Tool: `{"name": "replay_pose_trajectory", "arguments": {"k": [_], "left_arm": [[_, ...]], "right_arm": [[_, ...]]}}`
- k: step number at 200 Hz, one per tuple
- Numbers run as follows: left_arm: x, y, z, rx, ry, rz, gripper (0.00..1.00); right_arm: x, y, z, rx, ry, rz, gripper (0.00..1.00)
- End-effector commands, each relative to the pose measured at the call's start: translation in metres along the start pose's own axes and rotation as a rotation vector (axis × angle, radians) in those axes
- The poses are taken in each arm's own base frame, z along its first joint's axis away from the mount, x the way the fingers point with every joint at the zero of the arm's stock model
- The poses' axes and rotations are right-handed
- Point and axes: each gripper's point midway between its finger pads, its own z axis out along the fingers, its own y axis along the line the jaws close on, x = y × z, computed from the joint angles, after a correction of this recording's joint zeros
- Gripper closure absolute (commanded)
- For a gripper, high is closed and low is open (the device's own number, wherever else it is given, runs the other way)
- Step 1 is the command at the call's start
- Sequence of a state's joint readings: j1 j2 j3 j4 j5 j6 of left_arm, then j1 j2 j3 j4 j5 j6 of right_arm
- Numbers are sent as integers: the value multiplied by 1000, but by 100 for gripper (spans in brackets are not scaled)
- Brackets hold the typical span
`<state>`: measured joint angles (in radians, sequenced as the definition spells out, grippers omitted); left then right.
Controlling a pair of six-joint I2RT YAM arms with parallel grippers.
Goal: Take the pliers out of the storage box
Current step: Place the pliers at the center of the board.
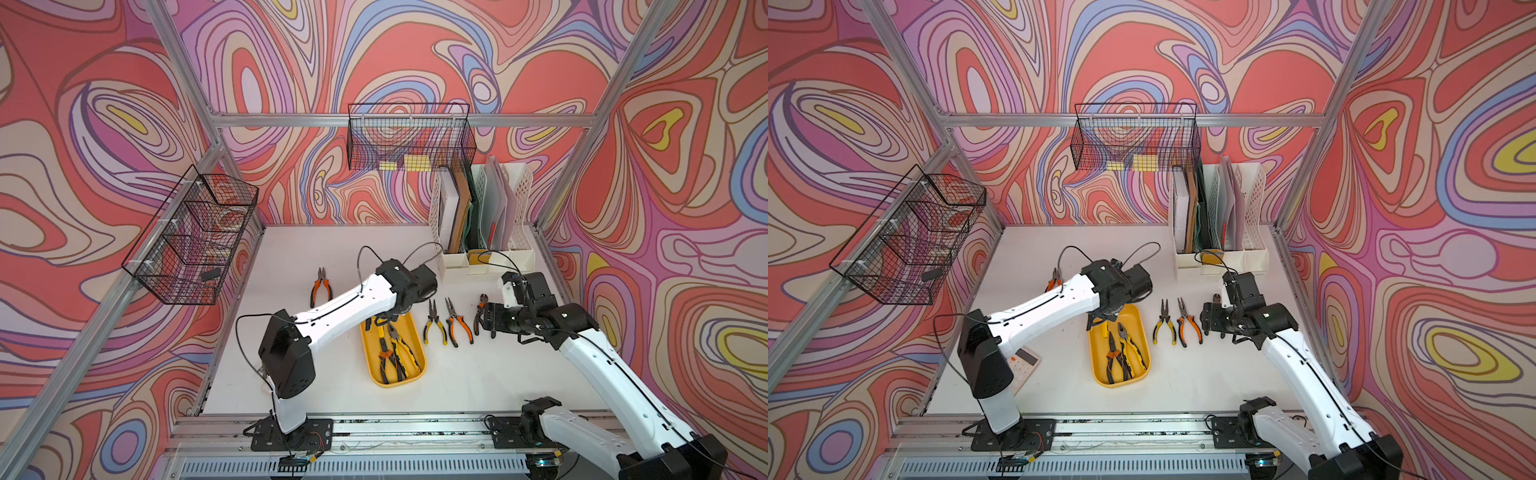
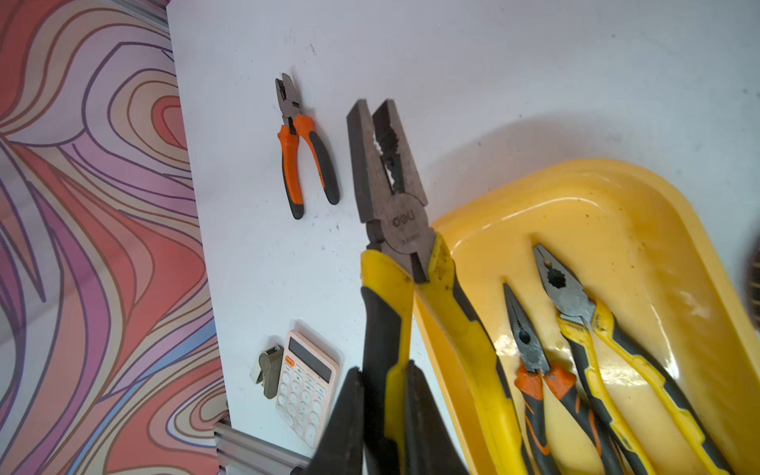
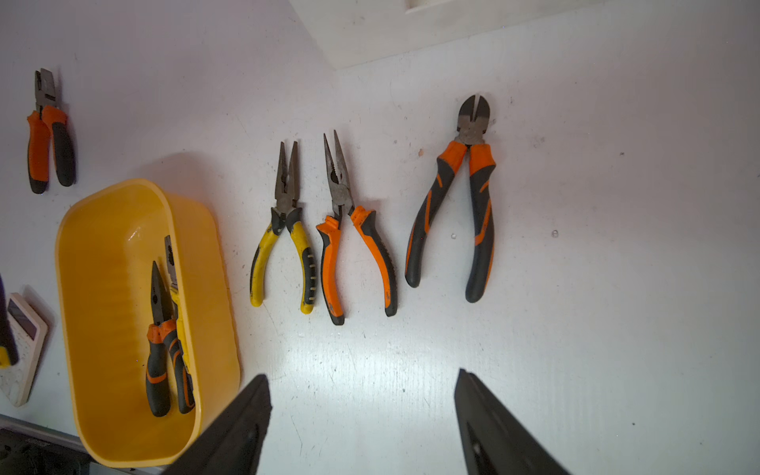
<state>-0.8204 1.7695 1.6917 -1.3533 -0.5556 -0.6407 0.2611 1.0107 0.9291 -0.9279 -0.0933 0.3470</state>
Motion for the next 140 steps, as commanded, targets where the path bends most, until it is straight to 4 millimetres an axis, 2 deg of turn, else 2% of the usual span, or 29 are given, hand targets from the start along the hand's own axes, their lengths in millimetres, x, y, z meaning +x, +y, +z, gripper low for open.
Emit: {"name": "replay_pose_trajectory", "arguments": {"k": [1, 21, 51, 72, 107, 140], "left_arm": [[-23, 25, 2, 69, -52, 9, 100], [-41, 38, 12, 144, -65, -25, 100], [-69, 38, 34, 278, -80, -67, 100], [-86, 41, 57, 319, -72, -99, 100], [-94, 40, 110, 317, 30, -88, 100], [-96, 31, 148, 313, 86, -85, 100]], "right_arm": [[3, -5, 5, 21, 14, 10, 25], [4, -5, 7, 20, 20, 10, 26], [5, -6, 11, 29, 37, 13, 26], [6, -7, 13, 35, 48, 15, 26], [8, -8, 16, 43, 65, 16, 26], [9, -13, 20, 70, 84, 23, 26]]}}
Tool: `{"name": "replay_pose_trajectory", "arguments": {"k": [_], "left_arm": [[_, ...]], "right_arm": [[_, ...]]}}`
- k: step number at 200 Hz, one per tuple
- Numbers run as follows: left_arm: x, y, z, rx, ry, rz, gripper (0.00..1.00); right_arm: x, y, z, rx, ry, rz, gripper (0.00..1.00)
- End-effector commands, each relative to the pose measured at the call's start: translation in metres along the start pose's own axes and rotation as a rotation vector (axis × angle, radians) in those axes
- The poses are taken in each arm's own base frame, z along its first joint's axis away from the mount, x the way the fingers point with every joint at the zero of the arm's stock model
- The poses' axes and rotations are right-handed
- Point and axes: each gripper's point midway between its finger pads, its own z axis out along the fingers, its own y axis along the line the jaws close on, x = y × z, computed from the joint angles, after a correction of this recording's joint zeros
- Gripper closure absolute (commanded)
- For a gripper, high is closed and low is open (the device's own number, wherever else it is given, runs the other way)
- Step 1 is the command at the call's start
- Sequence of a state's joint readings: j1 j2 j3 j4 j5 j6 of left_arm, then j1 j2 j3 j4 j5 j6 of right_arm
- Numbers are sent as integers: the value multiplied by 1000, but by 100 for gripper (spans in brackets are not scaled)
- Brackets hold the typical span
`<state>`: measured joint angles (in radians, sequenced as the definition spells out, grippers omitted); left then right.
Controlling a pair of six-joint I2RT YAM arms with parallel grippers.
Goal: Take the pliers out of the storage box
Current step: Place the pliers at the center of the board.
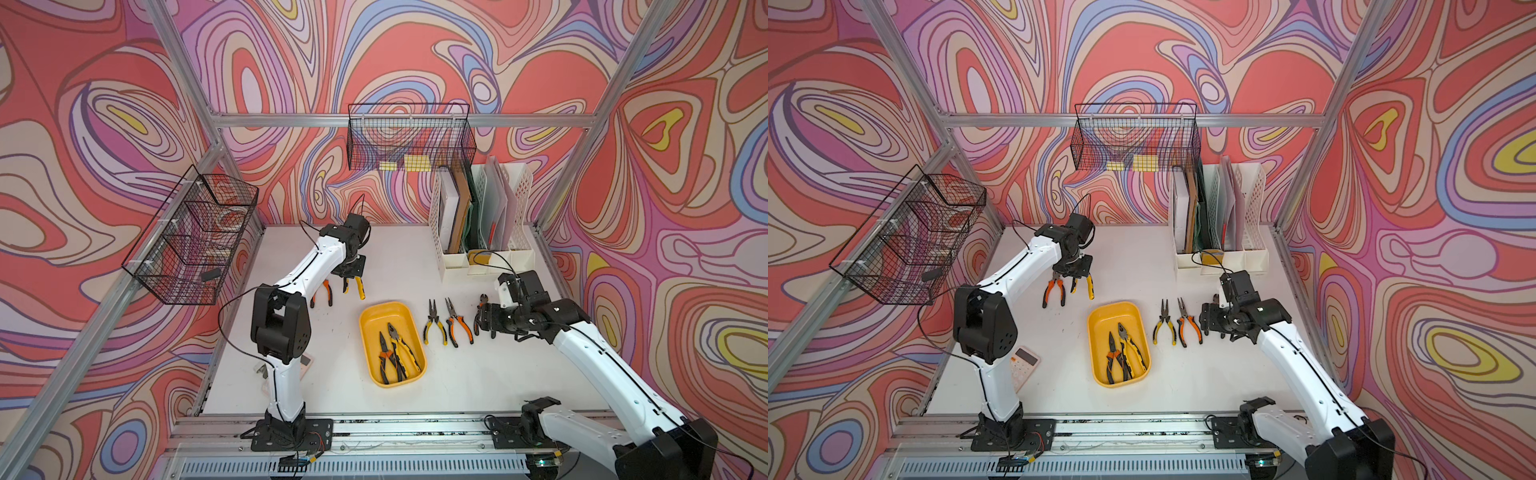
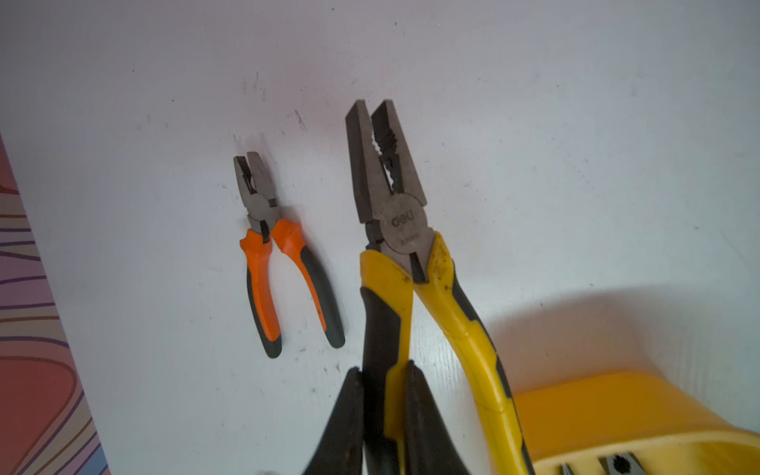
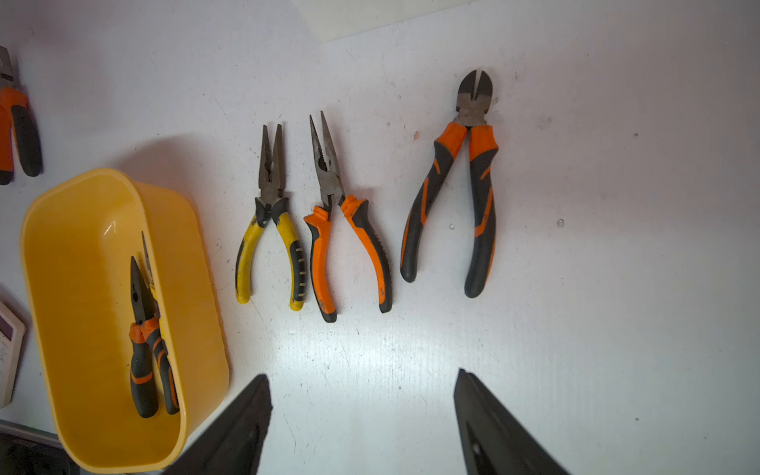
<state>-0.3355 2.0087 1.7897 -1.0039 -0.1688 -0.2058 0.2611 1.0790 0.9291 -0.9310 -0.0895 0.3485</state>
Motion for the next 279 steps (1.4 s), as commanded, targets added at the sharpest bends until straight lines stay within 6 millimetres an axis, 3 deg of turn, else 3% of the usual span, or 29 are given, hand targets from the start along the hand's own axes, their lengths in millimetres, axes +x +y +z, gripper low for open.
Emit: {"name": "replay_pose_trajectory", "arguments": {"k": [1, 34, 74, 170, 184, 215, 258, 279], "left_arm": [[-17, -5, 6, 40, -29, 13, 100], [-21, -8, 35, 62, 6, -24, 100], [-28, -3, 54, 99, 21, -92, 100], [-7, 12, 100, 79, 172, -130, 100], [-6, 17, 103, 64, 179, -145, 82], [-7, 25, 102, 35, 174, -163, 59], [-12, 35, 92, 2, 137, -159, 53], [-17, 40, 77, -6, 83, -167, 45]], "right_arm": [[3, -8, 5, 43, 19, 16, 26], [4, -11, 6, 55, 23, 20, 25], [3, -12, 6, 64, 17, 23, 26], [4, -13, 8, 69, 30, 23, 25], [4, -12, 8, 64, 30, 23, 25], [5, -12, 9, 64, 36, 23, 24], [4, -10, 9, 54, 37, 19, 24], [4, -9, 7, 47, 31, 18, 24]]}}
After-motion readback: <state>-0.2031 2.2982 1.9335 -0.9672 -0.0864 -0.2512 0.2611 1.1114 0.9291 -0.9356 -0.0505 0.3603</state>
